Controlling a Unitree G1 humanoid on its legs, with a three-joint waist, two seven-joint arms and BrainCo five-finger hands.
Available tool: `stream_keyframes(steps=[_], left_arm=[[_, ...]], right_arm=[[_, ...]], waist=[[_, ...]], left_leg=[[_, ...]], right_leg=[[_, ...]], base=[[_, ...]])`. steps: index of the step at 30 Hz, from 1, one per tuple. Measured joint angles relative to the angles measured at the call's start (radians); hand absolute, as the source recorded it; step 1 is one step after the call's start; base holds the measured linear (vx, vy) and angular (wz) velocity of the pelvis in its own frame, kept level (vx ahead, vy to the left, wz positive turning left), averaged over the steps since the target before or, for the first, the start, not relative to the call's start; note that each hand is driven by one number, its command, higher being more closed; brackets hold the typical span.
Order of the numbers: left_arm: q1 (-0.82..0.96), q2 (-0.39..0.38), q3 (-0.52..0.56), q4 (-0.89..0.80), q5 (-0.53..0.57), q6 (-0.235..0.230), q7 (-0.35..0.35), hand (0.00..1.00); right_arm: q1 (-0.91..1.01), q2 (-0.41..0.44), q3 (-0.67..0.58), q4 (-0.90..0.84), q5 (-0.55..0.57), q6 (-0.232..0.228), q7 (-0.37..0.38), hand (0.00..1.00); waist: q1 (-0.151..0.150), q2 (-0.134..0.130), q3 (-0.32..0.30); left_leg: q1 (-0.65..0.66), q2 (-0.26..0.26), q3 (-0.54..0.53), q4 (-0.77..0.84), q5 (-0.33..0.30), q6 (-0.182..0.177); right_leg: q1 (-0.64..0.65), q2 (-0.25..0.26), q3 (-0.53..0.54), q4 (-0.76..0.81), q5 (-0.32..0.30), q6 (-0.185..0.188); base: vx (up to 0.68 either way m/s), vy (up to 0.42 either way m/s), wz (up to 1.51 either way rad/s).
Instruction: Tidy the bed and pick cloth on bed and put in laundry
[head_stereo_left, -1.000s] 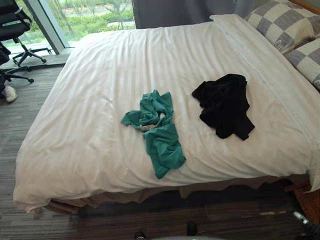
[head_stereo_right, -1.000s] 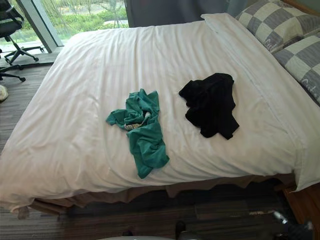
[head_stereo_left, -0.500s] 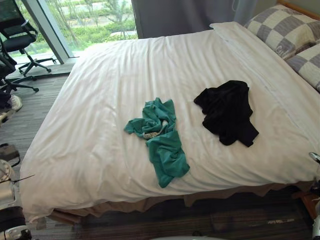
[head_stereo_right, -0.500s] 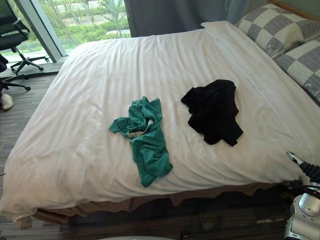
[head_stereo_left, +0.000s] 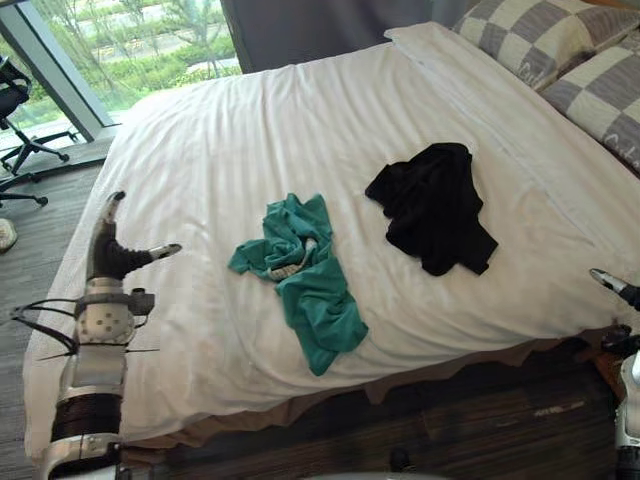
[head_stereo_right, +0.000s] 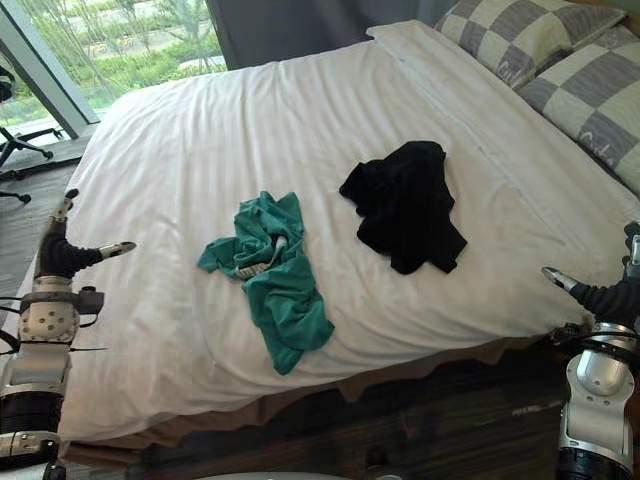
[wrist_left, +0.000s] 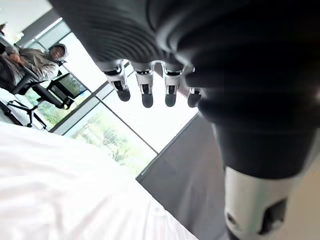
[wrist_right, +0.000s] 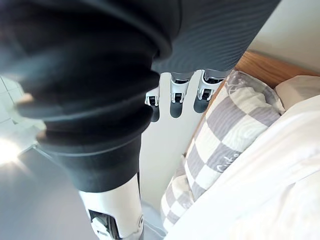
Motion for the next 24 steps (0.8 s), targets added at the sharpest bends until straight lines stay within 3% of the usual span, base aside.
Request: stream_keyframes(steps=[4, 7, 9, 12, 20, 24], left_arm=[[-0.056, -0.065, -0.037, -0.016, 0.013, 0.008, -0.009, 0.00], [-0.071, -0.077, -0.062, -0.016, 0.014, 0.012, -0.018, 0.00], [-0.149, -0.112, -0.083, -0.014, 0.014, 0.035, -0.019, 0.00], [-0.207, -0.113, -0.102, 0.006, 0.014, 0.037, -0.019, 0.00], [-0.365, -0.117, -0.146, 0.159, 0.043, 0.080, -0.018, 0.00], [-0.399, -0.120, -0.148, 0.239, 0.065, 0.102, -0.015, 0.00]], right_arm=[[-0.001, 0.027, 0.000, -0.051, 0.000, -0.001, -0.001, 0.00], [-0.028, 0.035, 0.006, -0.081, 0.000, -0.003, 0.001, 0.00], [-0.083, 0.034, 0.009, -0.092, 0.000, -0.003, 0.002, 0.00], [-0.108, 0.034, 0.032, -0.116, 0.000, -0.004, 0.001, 0.00], [-0.193, 0.040, 0.049, -0.143, -0.001, -0.005, 0.001, 0.00], [-0.224, 0.081, 0.087, -0.155, -0.001, -0.022, -0.024, 0.00]], waist=[[-0.010, 0.012, 0.046], [-0.021, 0.022, 0.072], [-0.028, 0.028, 0.135], [-0.030, 0.033, 0.151], [-0.041, 0.029, 0.269], [-0.033, 0.004, 0.307]], left_leg=[[-0.006, -0.003, 0.002, 0.000, 0.000, 0.000], [-0.051, -0.007, 0.026, 0.001, 0.005, 0.007], [-0.078, -0.013, 0.067, 0.000, 0.008, 0.012], [-0.117, -0.013, 0.093, 0.001, 0.012, 0.017], [-0.196, -0.011, 0.125, 0.039, 0.013, 0.019], [-0.228, -0.013, 0.177, 0.062, 0.011, 0.023]], right_leg=[[-0.010, -0.003, 0.006, 0.000, 0.007, 0.009], [-0.074, -0.003, 0.035, 0.007, 0.022, 0.018], [-0.128, -0.002, 0.076, 0.019, 0.036, 0.014], [-0.191, -0.002, 0.100, 0.039, 0.040, 0.014], [-0.306, -0.007, 0.126, 0.118, 0.039, 0.013], [-0.377, -0.007, 0.170, 0.167, 0.036, 0.017]], base=[[-0.05, -0.017, -0.04], [-0.05, -0.023, -0.29], [-0.09, -0.039, -0.52], [-0.04, -0.037, -0.28], [-0.02, -0.042, -0.10], [-0.03, -0.034, -0.24]])
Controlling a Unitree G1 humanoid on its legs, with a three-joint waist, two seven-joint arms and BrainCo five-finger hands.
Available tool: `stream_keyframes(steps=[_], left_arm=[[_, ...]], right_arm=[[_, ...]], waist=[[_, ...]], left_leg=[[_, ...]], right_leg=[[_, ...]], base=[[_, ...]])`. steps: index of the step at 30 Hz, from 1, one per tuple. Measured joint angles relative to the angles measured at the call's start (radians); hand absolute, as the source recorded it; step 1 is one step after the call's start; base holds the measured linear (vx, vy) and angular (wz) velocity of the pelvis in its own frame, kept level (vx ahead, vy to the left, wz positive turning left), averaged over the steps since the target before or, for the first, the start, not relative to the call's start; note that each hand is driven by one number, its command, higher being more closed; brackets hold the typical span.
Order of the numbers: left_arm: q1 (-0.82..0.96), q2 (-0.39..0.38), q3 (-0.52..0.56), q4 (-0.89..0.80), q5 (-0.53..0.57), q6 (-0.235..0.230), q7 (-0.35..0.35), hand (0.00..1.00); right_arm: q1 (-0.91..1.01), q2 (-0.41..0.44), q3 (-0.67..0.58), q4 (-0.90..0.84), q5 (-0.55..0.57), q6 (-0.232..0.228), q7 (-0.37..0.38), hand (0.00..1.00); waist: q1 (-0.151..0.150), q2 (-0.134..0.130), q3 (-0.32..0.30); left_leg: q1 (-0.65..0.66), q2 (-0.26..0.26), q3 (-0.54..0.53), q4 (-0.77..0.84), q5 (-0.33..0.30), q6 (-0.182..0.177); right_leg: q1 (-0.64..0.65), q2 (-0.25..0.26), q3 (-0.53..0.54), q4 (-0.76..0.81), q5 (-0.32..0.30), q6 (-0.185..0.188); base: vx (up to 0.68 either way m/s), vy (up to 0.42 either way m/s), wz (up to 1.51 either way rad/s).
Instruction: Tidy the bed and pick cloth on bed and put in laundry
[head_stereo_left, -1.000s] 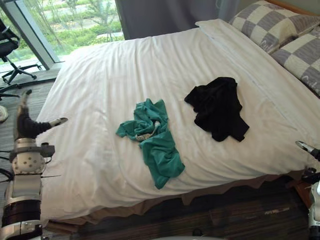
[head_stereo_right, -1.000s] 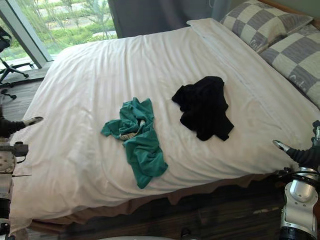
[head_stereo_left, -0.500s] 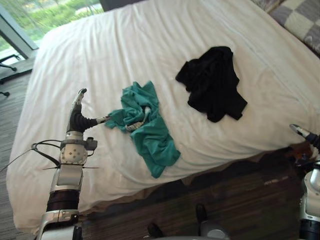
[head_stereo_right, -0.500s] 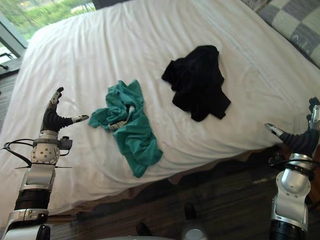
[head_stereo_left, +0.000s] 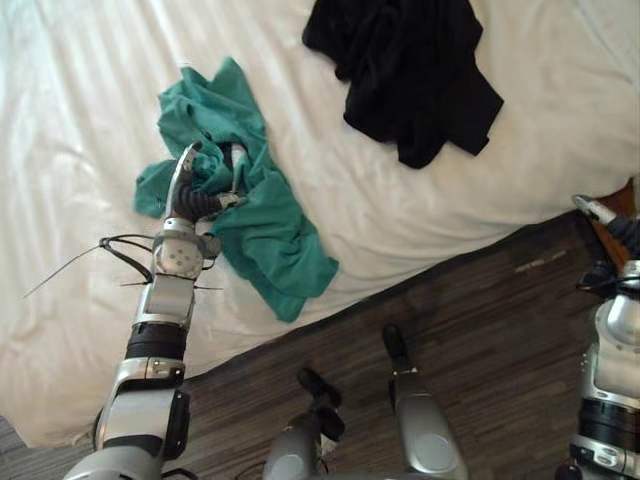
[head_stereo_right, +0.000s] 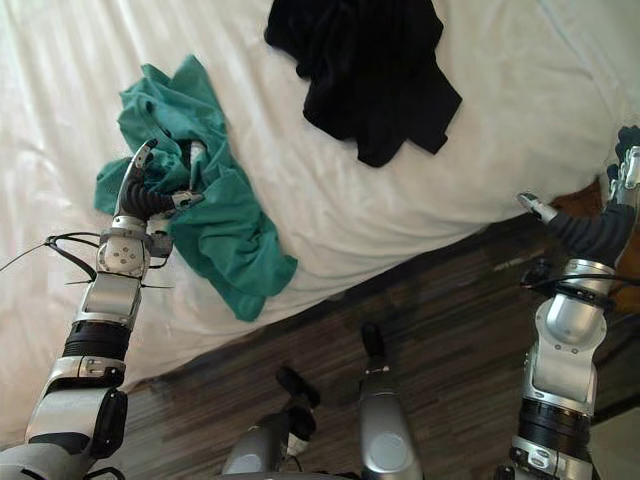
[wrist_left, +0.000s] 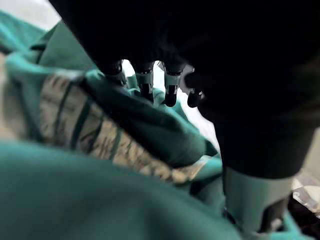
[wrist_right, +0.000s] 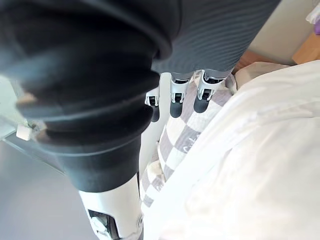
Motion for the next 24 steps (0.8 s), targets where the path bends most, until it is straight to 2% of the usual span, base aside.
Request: stream_keyframes(steps=[4, 5, 10, 15, 17, 18, 19, 21, 23, 24], left_arm=[[-0.030, -0.043, 0.014, 0.023, 0.059, 0.022, 0.020, 0.00], [-0.030, -0.058, 0.016, 0.022, 0.080, 0.030, 0.020, 1.00], [0.034, -0.119, 0.029, -0.017, 0.196, 0.041, 0.006, 1.00], [0.132, -0.122, 0.028, -0.075, 0.212, 0.014, -0.030, 1.00], [0.208, -0.123, 0.028, -0.131, 0.191, 0.005, -0.052, 1.00], [0.254, -0.131, 0.028, -0.174, 0.168, 0.002, -0.071, 1.00], [0.312, -0.152, 0.021, -0.229, 0.119, 0.001, -0.105, 1.00], [0.374, -0.184, 0.004, -0.266, 0.059, -0.004, -0.147, 1.00], [0.431, -0.209, -0.007, -0.286, 0.006, -0.011, -0.194, 1.00], [0.461, -0.208, -0.018, -0.289, -0.012, -0.014, -0.220, 1.00]], right_arm=[[0.013, 0.050, 0.007, -0.003, -0.001, -0.001, -0.013, 0.00], [0.023, 0.067, 0.008, -0.017, -0.001, -0.001, -0.013, 0.00], [0.059, 0.119, 0.024, -0.092, -0.001, -0.002, -0.011, 0.00], [0.055, 0.121, 0.024, -0.090, 0.001, -0.003, -0.010, 0.00], [0.056, 0.119, 0.034, -0.077, 0.001, -0.003, -0.008, 0.00], [0.059, 0.114, 0.039, -0.065, 0.000, -0.002, -0.004, 0.00], [0.067, 0.098, 0.038, -0.052, -0.001, 0.003, 0.008, 0.00], [0.071, 0.067, 0.037, -0.026, -0.018, 0.012, 0.015, 0.00], [0.093, 0.054, 0.022, -0.015, -0.066, 0.039, 0.034, 0.00], [0.108, 0.055, 0.022, -0.002, -0.100, 0.047, 0.040, 0.00]], waist=[[0.005, -0.007, 0.021], [0.008, -0.007, 0.022], [0.014, -0.007, 0.022], [0.033, -0.008, 0.021], [0.036, -0.010, 0.018], [0.036, -0.012, 0.017], [0.039, -0.012, 0.004], [0.042, -0.013, -0.004], [0.061, -0.028, -0.016], [0.063, -0.051, -0.028]], left_leg=[[-0.012, 0.006, 0.009, 0.010, -0.011, 0.017], [-0.015, 0.008, 0.016, 0.014, -0.015, 0.021], [-0.012, 0.010, 0.016, 0.031, -0.019, 0.029], [0.013, 0.012, 0.015, 0.029, -0.019, 0.029], [0.019, 0.012, 0.003, 0.030, -0.020, 0.029], [0.009, 0.020, -0.013, 0.055, -0.035, 0.043], [-0.025, 0.050, -0.039, 0.156, -0.084, 0.057], [-0.056, 0.079, -0.038, 0.245, -0.122, 0.075], [-0.036, 0.071, -0.043, 0.249, -0.136, 0.077], [-0.019, 0.051, -0.064, 0.240, -0.139, 0.078]], right_leg=[[-0.009, 0.001, 0.000, 0.005, -0.003, 0.005], [-0.009, 0.000, -0.002, 0.005, -0.003, 0.005], [-0.005, -0.005, -0.004, 0.026, -0.013, 0.019], [0.022, -0.003, -0.006, 0.016, -0.013, 0.019], [0.042, -0.004, -0.015, 0.002, -0.013, 0.018], [0.055, -0.008, -0.030, -0.002, -0.014, 0.020], [0.065, -0.018, -0.060, -0.006, -0.020, 0.026], [0.085, -0.029, -0.099, 0.001, -0.028, 0.034], [0.108, -0.046, -0.134, 0.032, -0.057, 0.039], [0.113, -0.067, -0.149, 0.083, -0.095, 0.042]], base=[[-0.04, -0.048, 0.02], [-0.05, -0.043, 0.08], [-0.04, -0.048, 0.05], [-0.01, -0.048, 0.00], [0.00, -0.055, 0.09], [0.04, -0.038, 0.36], [0.03, -0.027, 0.48], [0.06, 0.000, 0.62], [0.06, 0.061, 0.57], [0.05, 0.064, 0.74]])
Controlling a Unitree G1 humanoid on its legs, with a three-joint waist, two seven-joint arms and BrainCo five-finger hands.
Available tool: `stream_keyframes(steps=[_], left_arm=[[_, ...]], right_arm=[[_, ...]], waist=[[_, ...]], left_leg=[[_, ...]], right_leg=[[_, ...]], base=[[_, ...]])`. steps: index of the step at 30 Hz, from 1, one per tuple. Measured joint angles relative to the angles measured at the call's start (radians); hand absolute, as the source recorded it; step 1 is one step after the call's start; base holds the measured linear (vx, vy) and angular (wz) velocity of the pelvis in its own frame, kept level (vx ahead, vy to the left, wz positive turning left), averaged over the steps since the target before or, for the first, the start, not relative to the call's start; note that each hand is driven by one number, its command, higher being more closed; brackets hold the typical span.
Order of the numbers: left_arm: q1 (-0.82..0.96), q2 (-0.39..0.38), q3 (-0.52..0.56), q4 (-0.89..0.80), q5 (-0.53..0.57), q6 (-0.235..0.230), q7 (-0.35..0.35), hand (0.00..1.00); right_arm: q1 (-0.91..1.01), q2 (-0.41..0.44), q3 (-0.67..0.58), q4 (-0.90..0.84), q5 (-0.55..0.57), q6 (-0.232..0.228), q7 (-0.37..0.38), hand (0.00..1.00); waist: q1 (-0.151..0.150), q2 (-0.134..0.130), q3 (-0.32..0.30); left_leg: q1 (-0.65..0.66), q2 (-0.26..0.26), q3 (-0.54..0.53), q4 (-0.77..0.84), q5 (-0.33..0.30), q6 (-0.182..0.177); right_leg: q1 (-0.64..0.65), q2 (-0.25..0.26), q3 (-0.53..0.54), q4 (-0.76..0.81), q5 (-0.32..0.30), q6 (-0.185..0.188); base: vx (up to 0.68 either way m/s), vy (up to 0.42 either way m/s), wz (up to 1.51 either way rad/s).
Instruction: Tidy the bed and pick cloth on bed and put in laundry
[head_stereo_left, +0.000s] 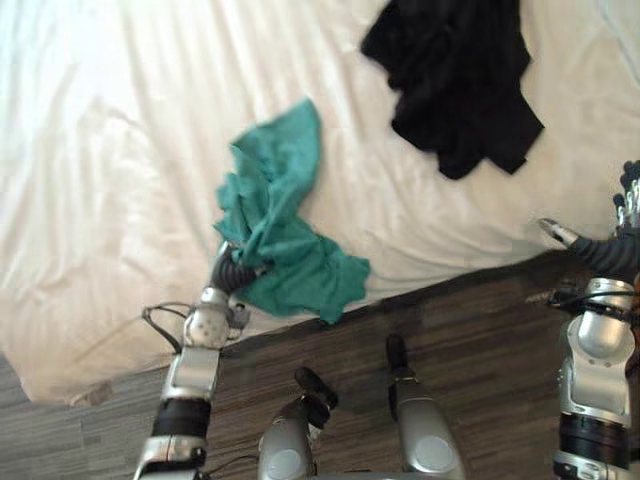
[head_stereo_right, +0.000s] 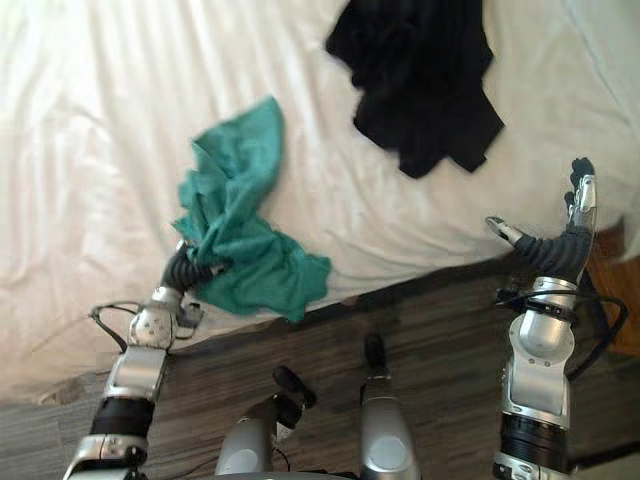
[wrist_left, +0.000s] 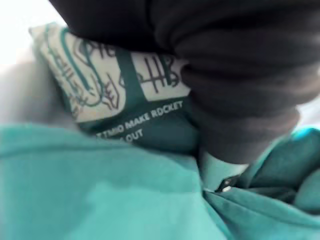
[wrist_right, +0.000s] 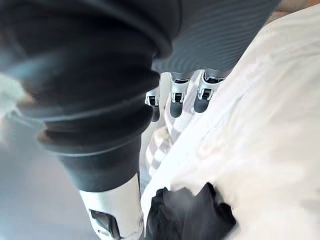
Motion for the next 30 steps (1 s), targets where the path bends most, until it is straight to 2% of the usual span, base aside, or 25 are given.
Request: stream_keyframes(steps=[1, 4, 7, 9, 10, 12, 14, 15, 16, 17, 19, 20, 22, 26, 30], left_arm=[[0.034, 0.003, -0.012, 0.001, -0.021, -0.002, -0.019, 1.00], [0.120, 0.012, -0.015, -0.001, -0.044, 0.002, -0.048, 1.00], [0.192, 0.035, -0.006, -0.001, -0.068, 0.025, -0.053, 1.00], [0.218, 0.042, 0.004, -0.001, -0.098, 0.033, -0.060, 1.00], [0.228, 0.041, 0.005, 0.001, -0.122, 0.035, -0.066, 1.00], [0.239, 0.038, 0.004, 0.000, -0.135, 0.035, -0.067, 1.00], [0.255, 0.038, 0.002, -0.001, -0.150, 0.035, -0.068, 1.00], [0.266, 0.042, 0.006, -0.004, -0.158, 0.034, -0.069, 1.00], [0.276, 0.043, 0.019, -0.002, -0.159, 0.035, -0.069, 1.00], [0.280, 0.024, 0.031, -0.002, -0.159, 0.037, -0.069, 1.00], [0.305, 0.003, 0.035, -0.023, -0.168, 0.037, -0.070, 1.00], [0.310, 0.003, 0.035, -0.034, -0.173, 0.037, -0.070, 1.00], [0.327, 0.003, 0.034, -0.048, -0.197, 0.035, -0.069, 1.00], [0.331, 0.004, 0.030, -0.060, -0.240, 0.031, -0.071, 1.00], [0.344, 0.020, 0.020, -0.124, -0.293, 0.026, -0.089, 1.00]], right_arm=[[0.009, 0.002, 0.000, 0.024, -0.032, 0.010, 0.013, 0.00], [0.021, 0.003, 0.000, 0.065, -0.076, 0.031, 0.031, 0.00], [0.038, 0.003, -0.002, 0.075, -0.096, 0.040, 0.035, 0.00], [0.034, -0.001, -0.008, 0.106, -0.096, 0.045, 0.035, 0.00], [0.036, -0.005, -0.018, 0.142, -0.096, 0.052, 0.037, 0.00], [0.036, -0.016, -0.032, 0.163, -0.096, 0.061, 0.036, 0.00], [0.035, -0.057, -0.038, 0.170, -0.097, 0.069, 0.036, 0.00], [0.031, -0.078, -0.038, 0.170, -0.099, 0.072, 0.038, 0.00], [0.022, -0.103, -0.037, 0.172, -0.108, 0.079, 0.039, 0.00], [-0.005, -0.132, -0.034, 0.190, -0.123, 0.081, 0.040, 0.00], [-0.075, -0.228, -0.011, 0.228, -0.136, 0.097, 0.056, 0.00], [-0.103, -0.249, 0.000, 0.237, -0.137, 0.099, 0.057, 0.00], [-0.178, -0.308, 0.040, 0.262, -0.136, 0.099, 0.059, 0.00], [-0.267, -0.366, 0.091, 0.321, -0.133, 0.097, 0.064, 0.00], [-0.343, -0.404, 0.151, 0.384, -0.133, 0.099, 0.076, 0.00]], waist=[[-0.002, -0.022, -0.010], [0.002, -0.043, -0.032], [0.003, -0.063, -0.083], [0.005, -0.065, -0.091], [0.009, -0.061, -0.094], [0.011, -0.061, -0.096], [0.007, -0.070, -0.101], [0.012, -0.085, -0.110], [0.018, -0.107, -0.121], [0.023, -0.088, -0.118], [0.031, -0.033, -0.120], [0.032, -0.025, -0.119], [0.032, -0.017, -0.117], [0.031, -0.008, -0.107], [0.035, 0.037, -0.072]], left_leg=[[0.009, -0.010, -0.034, 0.014, -0.017, -0.002], [0.019, -0.005, -0.094, 0.058, -0.053, -0.001], [0.013, -0.024, -0.120, 0.031, -0.052, 0.001], [0.024, -0.031, -0.152, -0.006, -0.030, 0.012], [0.038, -0.032, -0.175, -0.033, -0.027, 0.008], [0.042, -0.033, -0.197, -0.037, -0.025, 0.004], [0.042, -0.046, -0.229, -0.042, -0.014, -0.014], [0.042, -0.057, -0.233, -0.043, -0.011, -0.026], [0.038, -0.072, -0.241, -0.039, -0.010, -0.046], [0.034, -0.051, -0.242, -0.037, -0.006, -0.063], [0.025, 0.003, -0.231, -0.054, 0.014, -0.095], [0.038, 0.013, -0.210, -0.076, 0.027, -0.112], [0.057, 0.015, -0.177, -0.128, 0.054, -0.120], [0.034, -0.019, -0.164, -0.180, 0.082, -0.111], [0.000, -0.046, -0.163, -0.227, 0.110, -0.105]], right_leg=[[-0.002, -0.027, -0.032, 0.090, -0.044, 0.019], [-0.001, -0.047, -0.054, 0.226, -0.057, 0.032], [0.011, -0.063, -0.063, 0.198, -0.053, 0.027], [0.009, -0.064, -0.074, 0.222, -0.027, -0.011], [-0.020, -0.071, -0.069, 0.206, -0.072, -0.014], [-0.022, -0.090, -0.046, 0.125, -0.076, -0.005], [-0.024, -0.123, -0.020, 0.031, -0.054, 0.009], [-0.017, -0.134, -0.013, -0.022, -0.003, 0.010], [-0.013, -0.149, 0.012, -0.063, 0.082, 0.075], [-0.012, -0.136, 0.004, -0.067, 0.093, 0.090], [-0.013, -0.087, -0.024, -0.077, 0.087, 0.070], [-0.013, -0.074, -0.023, -0.077, 0.085, 0.067], [-0.026, -0.058, -0.018, -0.073, 0.082, 0.062], [-0.075, -0.076, -0.004, -0.073, 0.082, 0.063], [-0.122, -0.092, -0.003, -0.076, 0.092, 0.071]], base=[[0.04, 0.031, 0.80], [0.04, 0.012, 0.65], [0.04, 0.010, 0.37], [0.10, -0.034, 0.33], [0.05, -0.027, 0.37], [0.07, -0.070, 0.44], [0.13, -0.184, 0.53], [0.16, -0.240, 0.42], [0.17, -0.285, 0.25], [0.20, -0.336, 0.14], [0.14, -0.231, -0.04], [0.09, -0.138, -0.12], [0.06, -0.081, -0.17], [0.01, 0.028, -0.03], [0.00, 0.032, 0.05]])
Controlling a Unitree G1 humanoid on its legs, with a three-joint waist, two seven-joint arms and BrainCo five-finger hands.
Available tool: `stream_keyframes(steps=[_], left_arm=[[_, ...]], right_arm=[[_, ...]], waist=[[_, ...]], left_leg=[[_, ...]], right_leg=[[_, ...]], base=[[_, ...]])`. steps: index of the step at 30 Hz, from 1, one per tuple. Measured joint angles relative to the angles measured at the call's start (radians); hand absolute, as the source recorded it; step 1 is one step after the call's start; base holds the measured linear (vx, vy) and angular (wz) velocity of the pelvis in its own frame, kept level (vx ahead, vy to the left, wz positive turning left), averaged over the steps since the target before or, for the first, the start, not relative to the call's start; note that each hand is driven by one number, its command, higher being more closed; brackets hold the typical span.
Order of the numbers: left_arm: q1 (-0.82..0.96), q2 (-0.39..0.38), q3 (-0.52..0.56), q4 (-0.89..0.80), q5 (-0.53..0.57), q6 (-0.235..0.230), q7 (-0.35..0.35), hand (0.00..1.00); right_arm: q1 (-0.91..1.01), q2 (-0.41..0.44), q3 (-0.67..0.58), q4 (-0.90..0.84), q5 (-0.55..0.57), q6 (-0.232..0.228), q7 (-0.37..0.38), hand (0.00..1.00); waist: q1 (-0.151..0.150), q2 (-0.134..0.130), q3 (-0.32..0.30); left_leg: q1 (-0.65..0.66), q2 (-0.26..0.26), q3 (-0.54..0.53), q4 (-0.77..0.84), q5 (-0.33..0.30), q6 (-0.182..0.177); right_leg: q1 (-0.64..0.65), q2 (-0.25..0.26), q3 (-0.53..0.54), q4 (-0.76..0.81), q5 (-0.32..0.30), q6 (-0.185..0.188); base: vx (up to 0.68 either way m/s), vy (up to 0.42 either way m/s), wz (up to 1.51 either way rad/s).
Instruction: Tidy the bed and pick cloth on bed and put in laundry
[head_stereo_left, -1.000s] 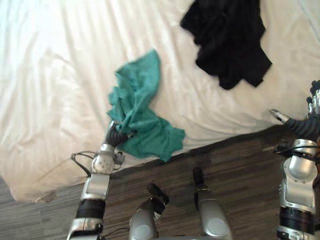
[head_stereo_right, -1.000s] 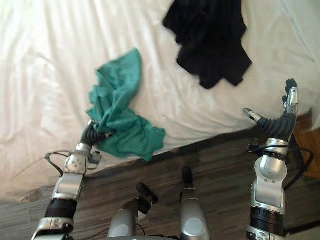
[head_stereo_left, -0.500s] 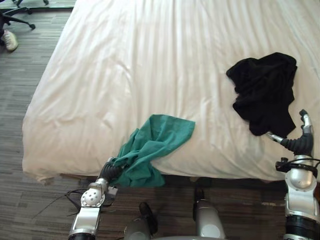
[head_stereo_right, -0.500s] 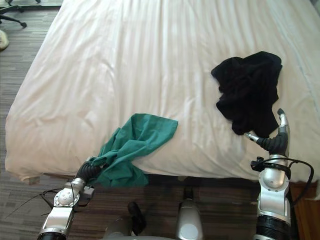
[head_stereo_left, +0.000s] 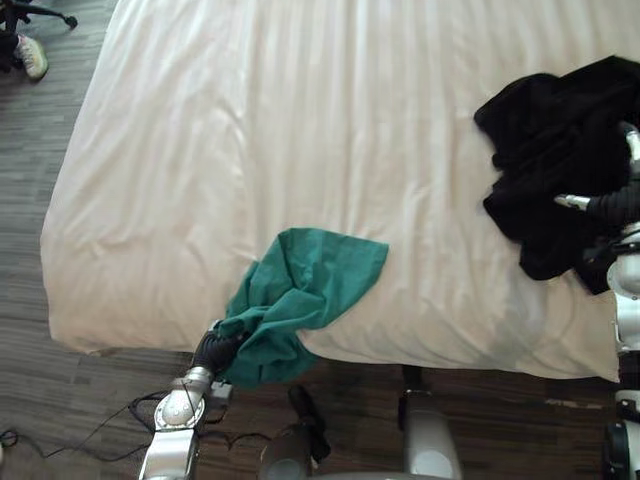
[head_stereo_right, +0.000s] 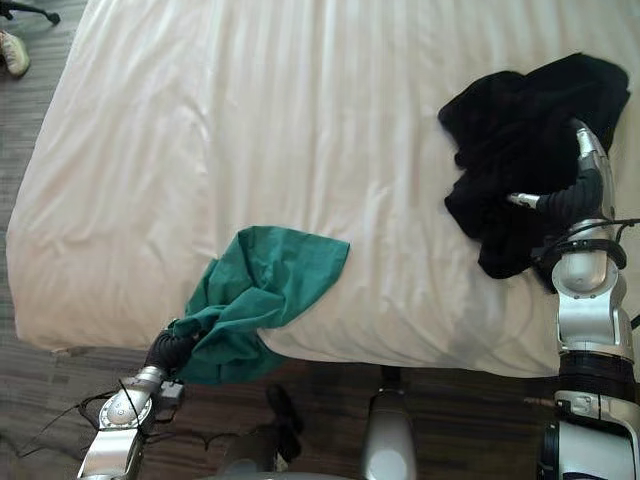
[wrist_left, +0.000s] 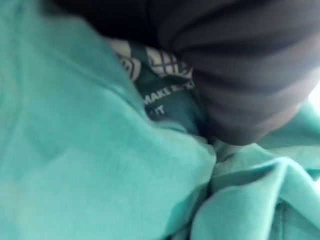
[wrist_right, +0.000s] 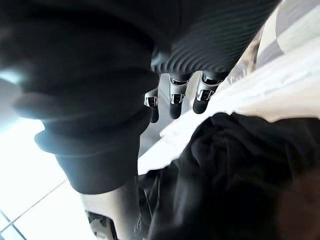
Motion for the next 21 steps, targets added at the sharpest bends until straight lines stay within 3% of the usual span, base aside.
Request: stream_keyframes(steps=[1, 4, 9, 10, 13, 16, 21], left_arm=[[0.000, 0.016, -0.004, -0.013, -0.019, 0.000, -0.006, 1.00], [0.008, 0.070, -0.005, -0.061, -0.060, -0.008, -0.026, 1.00], [0.028, 0.167, 0.002, -0.125, -0.122, -0.031, -0.047, 1.00], [0.031, 0.183, 0.008, -0.130, -0.140, -0.040, -0.048, 1.00], [-0.041, 0.182, -0.005, 0.049, -0.177, -0.099, -0.044, 1.00], [-0.134, 0.181, -0.033, 0.176, -0.174, -0.104, -0.019, 1.00], [-0.167, 0.176, -0.047, 0.185, -0.171, -0.109, 0.022, 1.00]], right_arm=[[-0.030, -0.012, 0.021, 0.023, 0.000, 0.000, 0.001, 0.00], [-0.088, -0.032, 0.057, 0.082, 0.000, -0.001, 0.002, 0.00], [-0.173, -0.090, 0.094, 0.147, 0.000, -0.013, 0.002, 0.00], [-0.195, -0.114, 0.097, 0.160, 0.000, -0.027, 0.002, 1.00], [-0.286, -0.165, 0.147, 0.217, 0.003, -0.044, 0.000, 1.00], [-0.370, -0.228, 0.206, 0.267, 0.000, -0.045, 0.001, 1.00], [-0.387, -0.252, 0.208, 0.271, 0.000, -0.043, 0.003, 1.00]], waist=[[0.002, 0.022, 0.016], [0.020, 0.054, 0.043], [0.024, 0.108, 0.082], [0.022, 0.121, 0.093], [0.022, 0.136, 0.112], [0.022, 0.137, 0.117], [0.045, 0.136, 0.132]], left_leg=[[0.001, -0.006, 0.002, -0.026, 0.013, 0.001], [-0.017, -0.013, 0.019, -0.053, 0.027, -0.005], [-0.058, -0.031, 0.025, -0.075, 0.042, 0.006], [-0.064, -0.034, 0.025, -0.075, 0.042, 0.006], [-0.077, -0.044, 0.046, -0.075, 0.042, 0.006], [-0.103, -0.046, 0.054, -0.074, 0.054, 0.003], [-0.102, -0.039, 0.091, -0.074, 0.064, -0.012]], right_leg=[[-0.006, 0.000, 0.000, -0.010, 0.008, -0.001], [-0.036, 0.002, 0.010, -0.026, 0.028, 0.001], [-0.087, -0.007, 0.017, -0.034, 0.054, 0.004], [-0.093, -0.010, 0.017, -0.035, 0.060, 0.006], [-0.121, -0.015, 0.039, -0.033, 0.066, 0.010], [-0.156, -0.015, 0.046, -0.025, 0.066, 0.010], [-0.181, -0.007, 0.067, 0.009, 0.060, 0.003]], base=[[0.00, 0.000, 0.00], [0.03, 0.020, -0.12], [0.01, 0.016, -0.03], [0.01, 0.033, -0.02], [0.02, 0.022, -0.13], [0.01, -0.022, -0.06], [0.00, -0.044, -0.05]])
